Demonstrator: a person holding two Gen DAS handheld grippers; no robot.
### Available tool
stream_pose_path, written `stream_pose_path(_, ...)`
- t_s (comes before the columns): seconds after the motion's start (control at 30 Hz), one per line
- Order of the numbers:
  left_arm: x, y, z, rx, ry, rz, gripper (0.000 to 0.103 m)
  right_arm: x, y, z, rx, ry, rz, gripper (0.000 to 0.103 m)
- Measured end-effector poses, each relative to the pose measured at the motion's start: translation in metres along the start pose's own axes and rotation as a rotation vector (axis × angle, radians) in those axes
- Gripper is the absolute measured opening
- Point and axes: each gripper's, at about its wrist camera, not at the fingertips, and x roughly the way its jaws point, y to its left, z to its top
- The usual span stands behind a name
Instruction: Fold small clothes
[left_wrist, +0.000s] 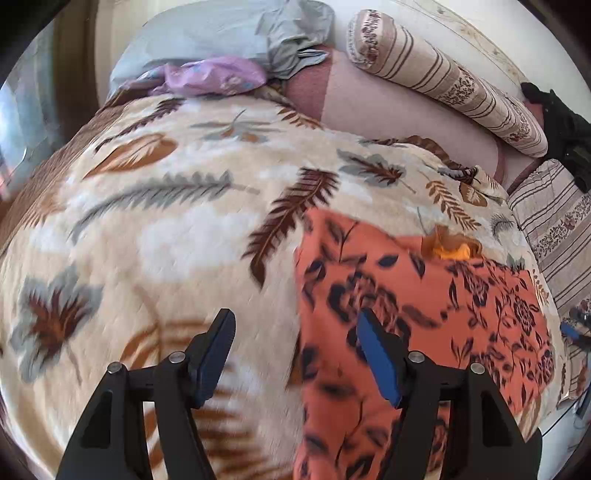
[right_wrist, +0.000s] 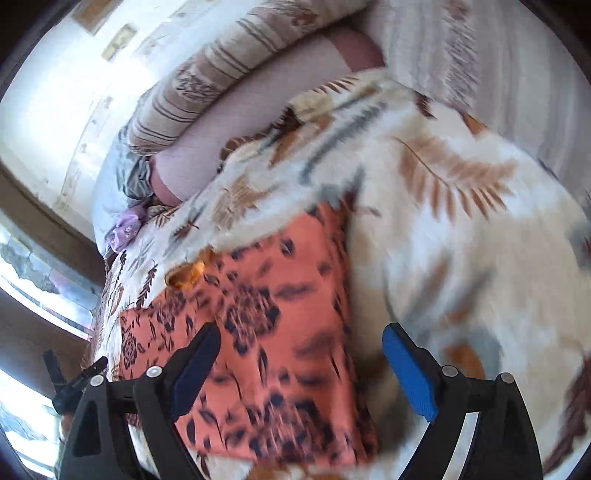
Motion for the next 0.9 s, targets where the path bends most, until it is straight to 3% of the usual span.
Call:
stream_pose_path(0.1,0.015,-0.008,0.024,0.011,0.006,0.010,0.069,0.032,0.009,0.029,-0.020,0.002,-0.059,0.091)
stream_pose_path(0.23,0.036,-0.008,0.043,-0.035,0.058,0.019,0.069,0.079,-0.002,0.056,0.029,0.070,-0.134,0.091)
stream_pose_path(0.27,0.040,-0.010,0.046,-0.033,0.061,0.018,0.069,0.085,-0.004,0.056,0.030,0.080,-0.143,0.084)
stream_pose_path(0.3,0.042,-0.012,0.049,-0.024,0.058,0.017,0.069,0.090,-0.003,0.057,0.022,0.088,-0.150,0.077)
stream_pose_path(0.37,0.048,-0.017,0.053,0.008,0.048,0.028,0.069,0.095,-0.001,0.054,-0.010,0.114,-0.191,0.020)
stream_pose_path(0.4,0.055,-0.020,0.056,0.034,0.062,0.040,0.063,0.097,0.002,0.053,-0.035,0.133,-0.219,0.015)
stream_pose_path(0.43,0.061,-0.022,0.057,0.059,0.087,0.040,0.013,0.096,0.003,0.048,-0.056,0.142,-0.231,0.012)
stream_pose_path(0.47,0.070,-0.025,0.059,0.089,0.141,0.069,0.009,0.096,0.008,0.048,-0.086,0.158,-0.239,0.007)
stream_pose_path(0.57,0.048,-0.033,0.064,0.119,0.044,0.079,0.005,0.081,0.030,0.054,-0.192,0.126,-0.272,0.006)
stream_pose_path(0.67,0.011,-0.040,0.067,0.170,-0.093,0.063,0.005,0.043,0.050,0.064,-0.248,-0.005,-0.271,0.006)
stream_pose_path(0.77,0.015,-0.037,0.065,0.199,-0.165,0.094,0.006,0.029,0.039,0.070,-0.195,-0.088,-0.300,0.006)
stream_pose_path(0.83,0.056,-0.028,0.061,0.157,-0.046,0.129,0.015,0.051,0.014,0.067,-0.105,-0.049,-0.305,0.007)
stream_pose_path(0.87,0.087,-0.022,0.058,0.128,0.098,0.136,0.018,0.073,0.001,0.063,-0.071,0.034,-0.288,0.010)
stream_pose_path(0.9,0.106,-0.017,0.054,0.110,0.178,0.142,0.021,0.099,-0.013,0.056,-0.031,0.152,-0.284,0.010)
